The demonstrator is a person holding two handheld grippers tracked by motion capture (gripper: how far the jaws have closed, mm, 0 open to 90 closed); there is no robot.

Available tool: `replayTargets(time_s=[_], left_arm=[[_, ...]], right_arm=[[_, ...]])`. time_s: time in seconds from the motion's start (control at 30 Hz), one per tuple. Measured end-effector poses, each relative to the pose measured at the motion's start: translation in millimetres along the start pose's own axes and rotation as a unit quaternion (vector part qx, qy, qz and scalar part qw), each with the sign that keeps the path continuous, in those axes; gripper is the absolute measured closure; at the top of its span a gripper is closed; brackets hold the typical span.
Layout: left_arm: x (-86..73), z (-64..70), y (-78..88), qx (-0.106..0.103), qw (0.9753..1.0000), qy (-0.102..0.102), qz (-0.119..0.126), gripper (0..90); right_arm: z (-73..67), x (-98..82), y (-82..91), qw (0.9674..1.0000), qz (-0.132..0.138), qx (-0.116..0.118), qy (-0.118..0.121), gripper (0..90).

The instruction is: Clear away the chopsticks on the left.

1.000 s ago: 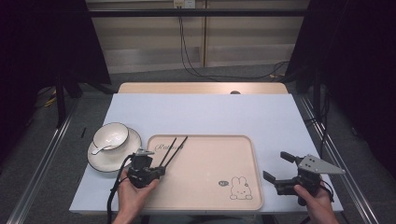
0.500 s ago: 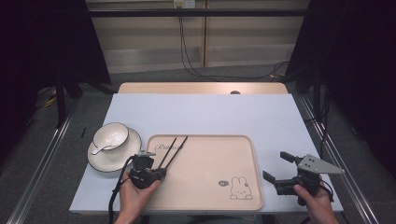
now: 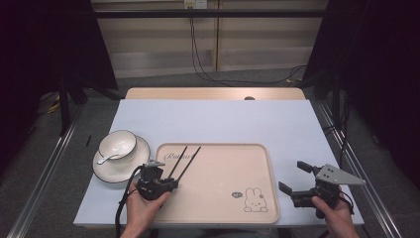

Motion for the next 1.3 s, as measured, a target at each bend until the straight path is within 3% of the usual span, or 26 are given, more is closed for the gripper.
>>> replayTargets(time_s=[0.1, 0.17, 0.3, 0.33, 0.37, 0.5, 0.7, 0.8, 0.9, 1.13, 1.3], left_arm=[[3.5, 0.7, 4.9, -0.023, 0.9994, -0.017, 0.016, 66.7], [5.5, 1.1, 8.5, -0.023, 0.9988, -0.027, 0.035, 62.3], [7.7, 3.9, 14.2, -0.040, 0.9965, -0.037, 0.064, 46.3], [8.5, 4.5, 16.3, -0.048, 0.9954, -0.042, 0.072, 40.3], [10.5, 6.5, 19.3, -0.066, 0.9923, -0.048, 0.093, 37.8], [14.5, 9.9, 33.4, -0.081, 0.9848, -0.073, 0.135, 23.5], [11.1, 3.3, 54.7, -0.067, 0.9803, -0.097, 0.159, 11.3], [6.1, -3.3, 65.8, -0.044, 0.9777, -0.111, 0.173, 5.3], [-0.4, -8.0, 76.1, -0.058, 0.9737, -0.125, 0.181, 3.8], [-16.3, -19.9, 100.5, -0.062, 0.9659, -0.141, 0.208, 2.7], [-28.2, -31.9, 109.0, -0.058, 0.9676, -0.122, 0.213, 2.4]], right_arm=[[0.0, 0.0, -0.1, 1.0000, 0.000, 0.000, 0.000, 1.8], [0.0, 0.0, 0.0, 1.0000, 0.000, 0.000, 0.000, 1.8], [0.3, 0.1, -0.1, 1.0000, 0.000, 0.000, -0.001, 1.8], [0.2, 0.1, 0.0, 1.0000, 0.000, 0.000, -0.001, 1.8], [0.2, 0.1, 0.2, 1.0000, 0.000, -0.001, -0.001, 1.8], [1.0, 0.4, 0.5, 1.0000, 0.002, -0.004, -0.002, 1.8], [1.1, 1.0, 0.9, 1.0000, 0.007, -0.002, 0.000, 1.8], [0.6, 0.9, 0.9, 1.0000, 0.006, 0.001, 0.001, 1.8], [0.7, 1.0, 0.7, 1.0000, 0.006, -0.001, 0.000, 1.8], [1.6, 1.2, 0.1, 1.0000, 0.008, -0.005, -0.001, 1.8], [1.9, 1.2, 0.7, 1.0000, 0.008, -0.005, 0.000, 1.8]])
Point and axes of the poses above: each handheld gripper's, and its own axes: y roughly backward along the jaws, x roughly out of its top, z roughly to its right, the point moved 4 cm from there along -y, roughly forward along the jaws, and after that the axes turned 8 degrees about -x, right-handed, at the moved point
